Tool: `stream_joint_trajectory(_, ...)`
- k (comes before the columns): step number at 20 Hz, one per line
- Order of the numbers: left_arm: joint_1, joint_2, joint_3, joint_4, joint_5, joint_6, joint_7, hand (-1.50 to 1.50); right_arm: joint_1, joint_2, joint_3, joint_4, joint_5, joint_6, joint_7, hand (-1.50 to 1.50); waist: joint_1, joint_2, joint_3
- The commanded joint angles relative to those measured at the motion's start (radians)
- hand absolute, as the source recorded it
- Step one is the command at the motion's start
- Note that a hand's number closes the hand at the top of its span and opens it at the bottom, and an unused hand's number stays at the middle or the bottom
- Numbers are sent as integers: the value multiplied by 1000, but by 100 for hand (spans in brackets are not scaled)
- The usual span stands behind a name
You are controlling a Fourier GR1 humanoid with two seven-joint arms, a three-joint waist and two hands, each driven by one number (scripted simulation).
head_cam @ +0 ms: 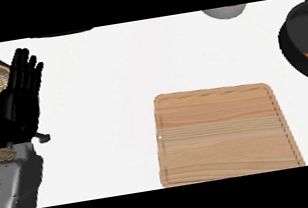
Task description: Pick the croissant from the cutting board and place it in the pot
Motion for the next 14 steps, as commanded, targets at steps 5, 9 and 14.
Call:
stream_joint_trajectory(5, -9, -21, -8, 8, -12, 11, -18, 0, 102, -99, -85, 20, -89, 104, -40, -150, 5, 9, 4)
stream_joint_trajectory(9, 14, -22, 6, 23, -1, 0, -51, 0, 176, -128, -124, 32, -127, 161, -83, -150, -3, 10, 5)
stream_joint_trajectory(14, 10, 3, 9, -2, -1, -9, -14, 0, 232, -176, -130, 26, -133, 208, -92, -150, 3, 6, 7)
